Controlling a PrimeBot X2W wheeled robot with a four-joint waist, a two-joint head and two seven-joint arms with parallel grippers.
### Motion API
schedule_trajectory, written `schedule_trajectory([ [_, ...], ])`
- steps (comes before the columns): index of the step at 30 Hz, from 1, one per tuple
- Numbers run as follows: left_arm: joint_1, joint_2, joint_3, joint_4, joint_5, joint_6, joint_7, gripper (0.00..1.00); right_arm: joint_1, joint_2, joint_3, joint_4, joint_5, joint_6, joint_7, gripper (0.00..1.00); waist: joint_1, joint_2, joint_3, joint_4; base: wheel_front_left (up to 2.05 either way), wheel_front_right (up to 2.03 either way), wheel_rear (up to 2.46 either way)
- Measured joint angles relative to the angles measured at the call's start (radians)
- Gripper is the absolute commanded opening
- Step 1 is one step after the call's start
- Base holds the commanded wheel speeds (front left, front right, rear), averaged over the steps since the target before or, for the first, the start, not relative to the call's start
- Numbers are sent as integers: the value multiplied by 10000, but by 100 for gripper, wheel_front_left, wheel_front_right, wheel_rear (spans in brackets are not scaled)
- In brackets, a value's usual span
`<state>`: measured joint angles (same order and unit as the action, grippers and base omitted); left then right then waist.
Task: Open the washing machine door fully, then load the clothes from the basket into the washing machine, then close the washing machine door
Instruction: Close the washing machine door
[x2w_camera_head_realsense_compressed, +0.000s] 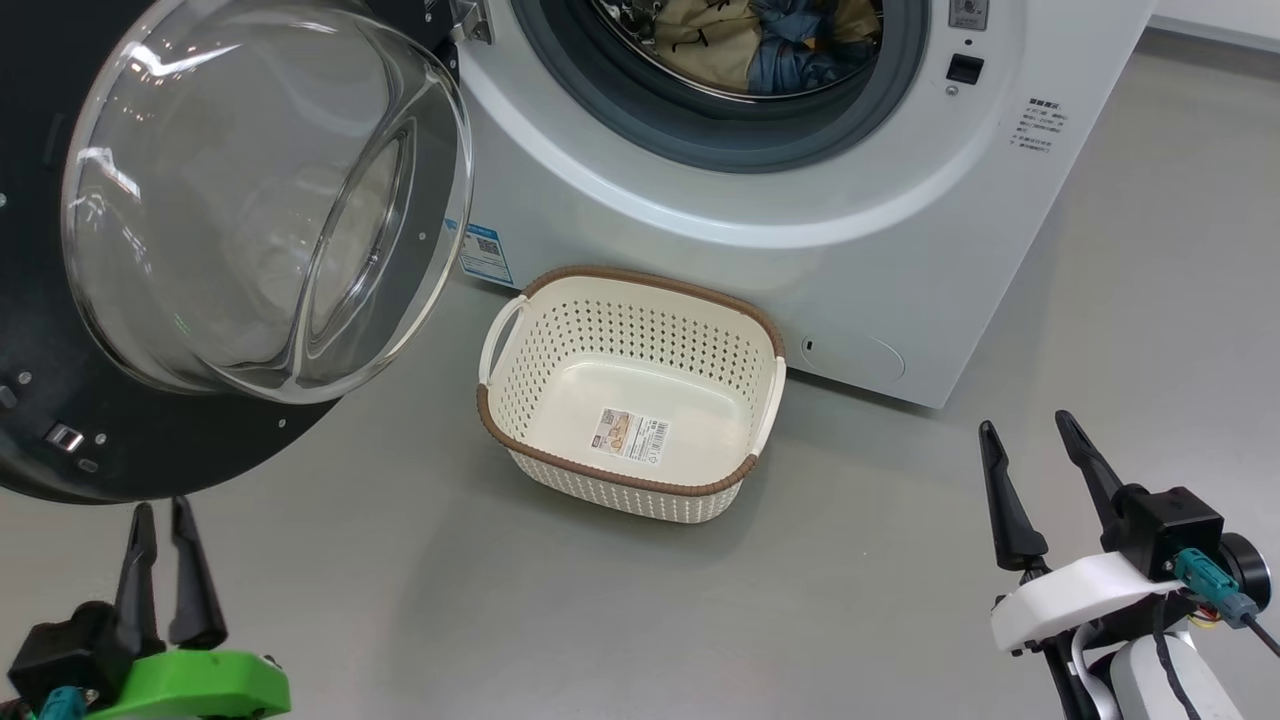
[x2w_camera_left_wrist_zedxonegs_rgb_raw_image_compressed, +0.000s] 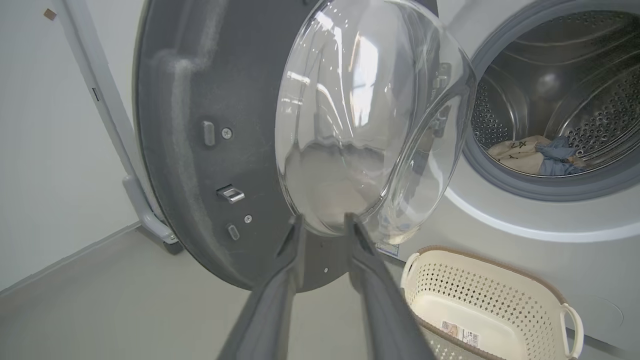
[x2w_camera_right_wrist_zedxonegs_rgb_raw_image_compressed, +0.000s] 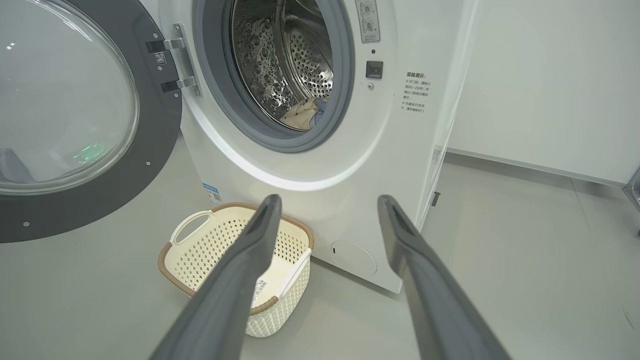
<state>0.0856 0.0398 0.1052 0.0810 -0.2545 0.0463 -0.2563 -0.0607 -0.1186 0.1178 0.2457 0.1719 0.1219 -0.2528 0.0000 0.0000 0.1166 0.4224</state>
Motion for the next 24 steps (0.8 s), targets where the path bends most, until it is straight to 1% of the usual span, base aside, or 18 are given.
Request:
schedule_trajectory([
  [3, -5, -6, 199, -142, -648, 0, 0, 0, -1, 0, 8, 2, 0, 0, 0, 100, 0, 0, -1, -14, 0, 0, 0],
  [7, -34, -19, 543, -464, -719, -2, 0, 0, -3, 0, 4, 2, 2, 0, 0, 100, 0, 0, 9, -21, 0, 0, 0],
  [13, -304, -48, 1427, -1039, -972, -19, -2, 0, -10, 0, -6, -2, 2, 0, 0, 100, 0, 0, 33, -4, 0, 0, 0],
  [14, -608, -63, 1720, -1264, -1409, -33, -2, 0, -15, 0, -21, -10, 2, 0, 0, 100, 0, 0, 41, 10, 0, 0, 0],
  [16, -878, -67, 1939, -1407, -1827, -125, -2, 0, -18, 0, -23, -17, 4, -2, 0, 100, 0, 0, 50, 28, 0, 0, 0],
  [18, -1066, -102, 2146, -1409, -2253, -343, -2, 0, -21, 4, -19, -21, 4, -2, 0, 100, 0, 0, 62, 44, 0, 0, 0],
  [20, -1285, -138, 2435, -1406, -2731, -418, -2, 0, -26, 4, -17, -23, 4, 0, 0, 100, 0, 0, 76, 57, 0, 0, 0],
  [24, -1795, -148, 2964, -1363, -3321, -650, -4, 0, -43, 2, -2, -33, 4, 0, 0, 100, 0, 0, 99, 67, 0, 0, 0],
])
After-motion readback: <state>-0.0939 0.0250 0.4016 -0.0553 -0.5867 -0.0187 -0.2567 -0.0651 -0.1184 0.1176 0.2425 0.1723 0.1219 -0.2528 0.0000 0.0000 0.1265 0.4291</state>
